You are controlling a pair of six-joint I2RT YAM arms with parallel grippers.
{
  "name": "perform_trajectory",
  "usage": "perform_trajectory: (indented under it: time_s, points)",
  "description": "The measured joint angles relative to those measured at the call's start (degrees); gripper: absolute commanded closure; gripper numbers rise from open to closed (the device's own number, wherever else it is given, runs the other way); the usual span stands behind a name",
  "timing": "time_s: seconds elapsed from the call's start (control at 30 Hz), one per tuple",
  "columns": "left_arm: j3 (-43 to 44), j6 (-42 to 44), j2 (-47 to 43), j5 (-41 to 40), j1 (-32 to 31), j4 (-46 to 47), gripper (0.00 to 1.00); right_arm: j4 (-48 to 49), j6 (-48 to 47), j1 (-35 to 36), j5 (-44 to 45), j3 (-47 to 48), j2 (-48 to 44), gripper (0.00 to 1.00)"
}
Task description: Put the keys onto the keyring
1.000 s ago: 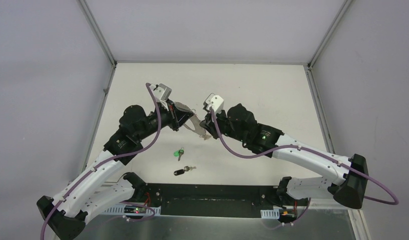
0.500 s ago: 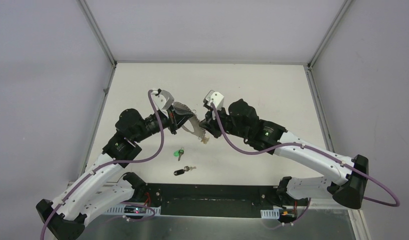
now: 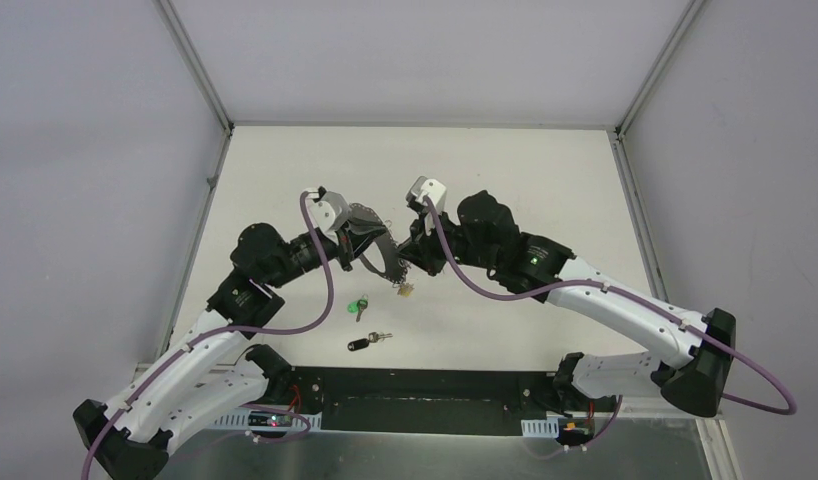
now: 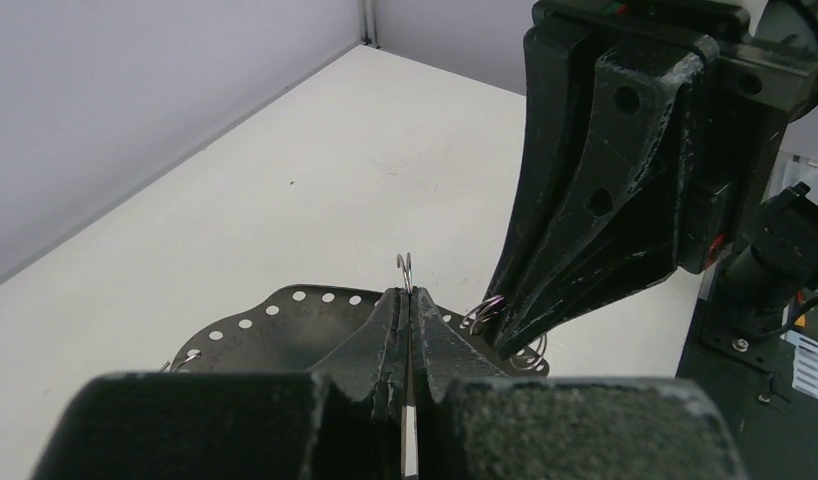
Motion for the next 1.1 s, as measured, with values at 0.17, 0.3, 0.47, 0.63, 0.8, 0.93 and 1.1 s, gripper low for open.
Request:
perform_trajectory:
  time_s: [0.17, 0.3, 0.47, 0.63, 0.8, 0.93, 1.1]
  points:
    - [-1.2, 1.5, 0.9, -0.5, -0.4, 3.2, 1.0, 0.0, 0.9, -0.6, -1.5, 0.2, 0.2, 0.81]
    - [-4.0, 2.4, 1.0, -0.7, -0.4, 7.7, 1.0, 1.7, 1.7, -0.7, -5.2, 0.3, 0.1, 0.48]
    - [-6.9, 3.7, 1.9, -0.2, -0.4, 9.9, 1.0, 4.7, 1.9, -0.8, -10.0, 0.3, -1.4, 0.36]
    - [-7.5, 4.3, 1.8, 2.2, -0.4, 12.9, 1.0, 6.5, 2.4, -3.2, -11.3, 0.1, -5.8, 0.37]
    - [-7.8, 4.3, 1.1, 4.1, -0.4, 16.4, 1.0, 10.4, 4.0, -9.0, -14.4, -2.4, -11.1, 0.37]
    - [-8.2, 3.2, 1.1, 5.9, -0.4, 18.6, 1.0, 14.2, 4.7, -12.3, -18.7, -5.3, -13.0, 0.4]
    - [-9.4, 0.1, 0.9, 7.7, -0.4, 21.7, 1.0, 19.1, 4.4, -14.1, -25.3, -10.1, -13.7, 0.47]
